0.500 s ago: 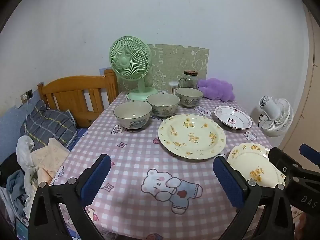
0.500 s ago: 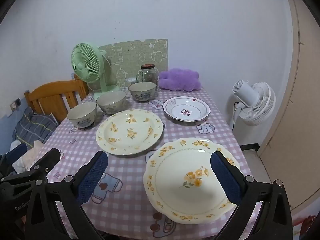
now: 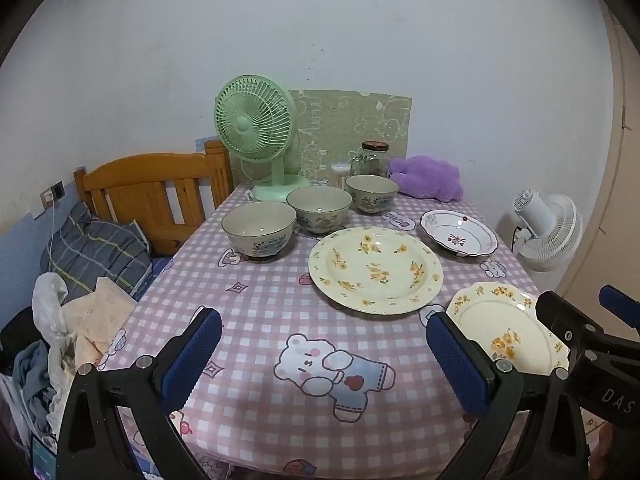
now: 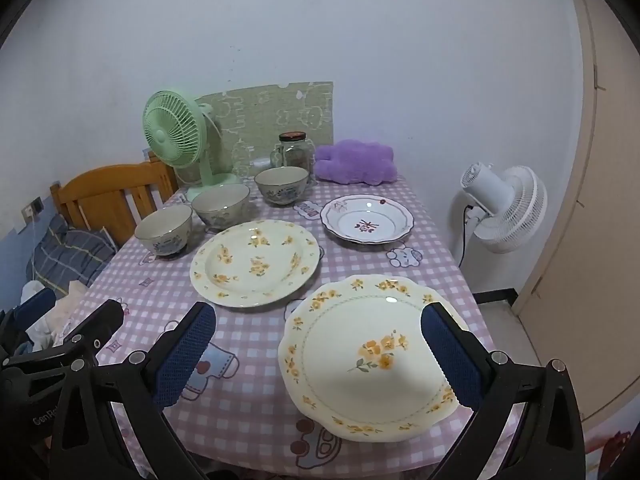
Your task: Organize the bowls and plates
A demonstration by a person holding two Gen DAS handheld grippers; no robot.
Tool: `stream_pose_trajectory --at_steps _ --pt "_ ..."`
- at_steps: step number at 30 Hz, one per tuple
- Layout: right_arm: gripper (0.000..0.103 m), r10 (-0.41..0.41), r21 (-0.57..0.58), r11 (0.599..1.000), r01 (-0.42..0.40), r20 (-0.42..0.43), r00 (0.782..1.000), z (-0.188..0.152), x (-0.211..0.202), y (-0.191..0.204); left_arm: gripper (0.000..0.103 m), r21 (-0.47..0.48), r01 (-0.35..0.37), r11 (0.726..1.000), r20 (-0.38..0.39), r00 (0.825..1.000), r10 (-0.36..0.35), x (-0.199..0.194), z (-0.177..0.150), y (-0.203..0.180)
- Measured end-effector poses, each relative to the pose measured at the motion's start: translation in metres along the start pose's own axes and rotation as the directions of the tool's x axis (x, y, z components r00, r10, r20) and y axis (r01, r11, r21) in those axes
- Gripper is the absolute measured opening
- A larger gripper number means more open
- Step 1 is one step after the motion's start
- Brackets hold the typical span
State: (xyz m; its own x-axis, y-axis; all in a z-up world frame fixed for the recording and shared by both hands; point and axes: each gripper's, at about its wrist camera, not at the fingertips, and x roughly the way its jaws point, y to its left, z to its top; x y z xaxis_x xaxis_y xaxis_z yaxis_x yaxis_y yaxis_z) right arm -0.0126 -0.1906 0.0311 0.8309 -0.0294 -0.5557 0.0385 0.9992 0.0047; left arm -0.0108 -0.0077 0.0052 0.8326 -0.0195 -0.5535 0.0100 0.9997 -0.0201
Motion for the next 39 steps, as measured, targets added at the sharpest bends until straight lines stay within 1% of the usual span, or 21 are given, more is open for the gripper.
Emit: stream_pose_trajectory --at_steps 7,39 --pt "0.103 -0.018 0.015 1.0 0.018 0.011 1.0 0.0006 -0.0033 -0.0015 0.103 0.014 0.004 1.0 -0.001 1.0 -0.004 0.0019 0.0006 -0.0016" --pt "0.103 -0.02 0.015 1.0 0.02 0.006 1.0 -0.0018 -0.0012 -0.0015 0.103 0.009 0.005 1.0 0.006 1.0 -0.005 0.0032 -0.0034 -0.0022"
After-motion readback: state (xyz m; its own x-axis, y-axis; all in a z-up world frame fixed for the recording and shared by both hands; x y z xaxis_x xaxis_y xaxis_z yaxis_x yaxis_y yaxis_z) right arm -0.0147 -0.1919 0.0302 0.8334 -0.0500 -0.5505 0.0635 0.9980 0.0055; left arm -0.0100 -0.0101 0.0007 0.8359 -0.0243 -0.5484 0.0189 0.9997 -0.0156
